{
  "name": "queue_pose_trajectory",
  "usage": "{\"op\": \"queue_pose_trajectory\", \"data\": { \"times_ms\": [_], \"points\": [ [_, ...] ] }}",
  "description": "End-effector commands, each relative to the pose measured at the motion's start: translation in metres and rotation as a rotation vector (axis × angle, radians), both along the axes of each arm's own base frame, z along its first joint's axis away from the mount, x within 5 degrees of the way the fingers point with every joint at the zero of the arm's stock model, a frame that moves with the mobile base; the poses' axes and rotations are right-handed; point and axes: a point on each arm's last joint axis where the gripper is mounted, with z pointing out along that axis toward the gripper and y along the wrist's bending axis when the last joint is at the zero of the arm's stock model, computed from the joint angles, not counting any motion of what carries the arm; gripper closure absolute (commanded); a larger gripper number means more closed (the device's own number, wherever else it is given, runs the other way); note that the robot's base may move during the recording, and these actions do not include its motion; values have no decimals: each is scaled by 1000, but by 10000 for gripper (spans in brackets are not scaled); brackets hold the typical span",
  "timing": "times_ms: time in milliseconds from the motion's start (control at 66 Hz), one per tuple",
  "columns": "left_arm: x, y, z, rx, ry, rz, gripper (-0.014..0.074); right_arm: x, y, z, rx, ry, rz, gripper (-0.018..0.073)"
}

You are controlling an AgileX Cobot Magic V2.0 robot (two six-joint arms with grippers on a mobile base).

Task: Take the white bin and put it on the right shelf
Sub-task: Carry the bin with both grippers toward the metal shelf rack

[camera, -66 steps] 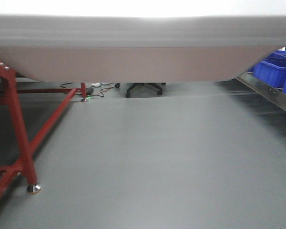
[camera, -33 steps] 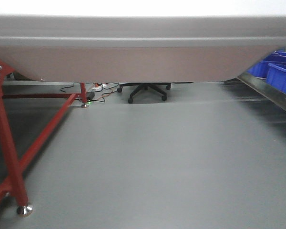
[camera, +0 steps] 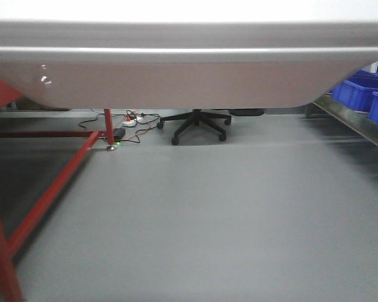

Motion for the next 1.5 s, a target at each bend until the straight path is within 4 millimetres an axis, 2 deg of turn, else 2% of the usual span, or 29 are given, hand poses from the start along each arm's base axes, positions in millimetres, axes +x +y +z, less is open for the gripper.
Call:
{"op": "queue_pose_trajectory", "data": {
  "times_ms": [0,1484],
  "points": [
    [-18,-12,22,-144,-21,-156,356,-10,11,25,183,-62,79,174],
    [-18,-12,22,-144,-21,-156,355,-10,11,25,183,-62,79,174]
  ]
}}
